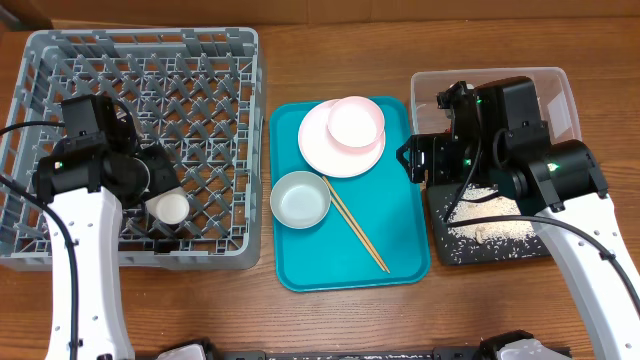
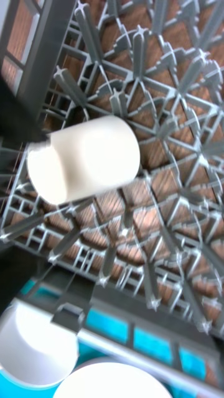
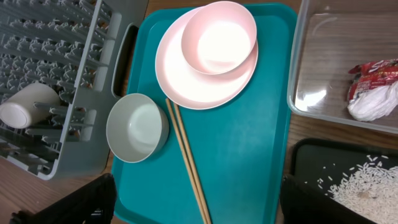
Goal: Sort waste into correct bins and load items into the dishwasher
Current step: 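Release the cup upside down in the rack and raise left gripper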
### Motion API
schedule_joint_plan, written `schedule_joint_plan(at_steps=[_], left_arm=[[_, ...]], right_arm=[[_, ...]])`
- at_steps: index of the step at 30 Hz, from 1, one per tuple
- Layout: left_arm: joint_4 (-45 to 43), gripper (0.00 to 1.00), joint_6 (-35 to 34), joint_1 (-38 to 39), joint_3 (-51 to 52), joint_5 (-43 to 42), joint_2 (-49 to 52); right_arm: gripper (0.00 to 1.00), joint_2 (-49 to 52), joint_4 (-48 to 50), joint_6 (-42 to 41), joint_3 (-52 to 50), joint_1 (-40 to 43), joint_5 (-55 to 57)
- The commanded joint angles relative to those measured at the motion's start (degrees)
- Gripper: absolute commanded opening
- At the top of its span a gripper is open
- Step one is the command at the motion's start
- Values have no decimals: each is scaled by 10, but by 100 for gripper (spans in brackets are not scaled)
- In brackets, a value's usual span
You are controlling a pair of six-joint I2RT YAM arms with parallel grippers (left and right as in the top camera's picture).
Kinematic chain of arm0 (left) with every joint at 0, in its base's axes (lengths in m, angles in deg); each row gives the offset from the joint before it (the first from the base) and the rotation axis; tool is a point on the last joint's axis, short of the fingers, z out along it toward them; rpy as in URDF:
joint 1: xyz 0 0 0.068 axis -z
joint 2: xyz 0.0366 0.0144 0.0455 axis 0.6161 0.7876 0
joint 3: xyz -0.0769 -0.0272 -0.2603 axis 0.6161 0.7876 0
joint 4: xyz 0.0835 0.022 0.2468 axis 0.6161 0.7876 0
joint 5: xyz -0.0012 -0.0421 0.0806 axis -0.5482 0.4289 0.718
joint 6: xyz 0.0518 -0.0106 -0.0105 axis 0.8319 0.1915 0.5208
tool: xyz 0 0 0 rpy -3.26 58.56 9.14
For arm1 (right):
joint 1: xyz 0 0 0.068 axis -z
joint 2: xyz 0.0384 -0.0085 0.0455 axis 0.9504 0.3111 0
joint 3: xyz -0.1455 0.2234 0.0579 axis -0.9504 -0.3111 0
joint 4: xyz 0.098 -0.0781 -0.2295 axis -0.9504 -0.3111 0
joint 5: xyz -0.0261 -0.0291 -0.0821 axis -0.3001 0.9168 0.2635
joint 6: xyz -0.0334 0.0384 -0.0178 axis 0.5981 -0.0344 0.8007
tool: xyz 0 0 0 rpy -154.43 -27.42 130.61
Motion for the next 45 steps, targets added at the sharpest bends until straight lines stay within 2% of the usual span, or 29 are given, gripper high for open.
schedule_joint_plan(at_steps=[1,2,3,5,14,23,26,27,29,30,32,35,42,45], left_arm=[[14,24,4,21,-5,-11,-3],[17,15,3,26,1,-2,-1],[19,9,3,30,7,9,1],[19,4,2,32,18,24,8],[20,4,-4,32,58,93,67],[-36,4,-19,8,43,134,83],[-46,9,-20,0,42,134,83],[-45,16,-20,-2,42,134,83],[-44,40,-19,-3,42,134,83],[-44,45,-19,-4,42,134,83],[-43,45,-19,-4,42,134,83],[-40,52,-19,-4,42,134,83],[-5,51,-19,-2,-13,91,78],[3,50,-18,9,-57,37,64]], right_arm=[[85,-1,3,0,5,-3,-6],[85,-1,2,-1,5,-3,-6],[85,-1,1,-1,5,-3,-6],[85,-1,-1,0,5,-3,-6],[85,-1,-11,0,5,-3,-6],[85,-1,-15,0,5,-3,-6],[85,-1,-14,0,5,-3,-6],[85,-1,-14,0,5,-3,-6],[85,-1,-14,0,5,-3,-6],[85,-1,-14,0,5,-3,-6],[85,-1,-14,0,5,-3,-6],[85,-1,-15,0,5,-3,-6],[85,-1,-16,0,5,-3,-3],[84,-1,-21,0,5,-2,2]])
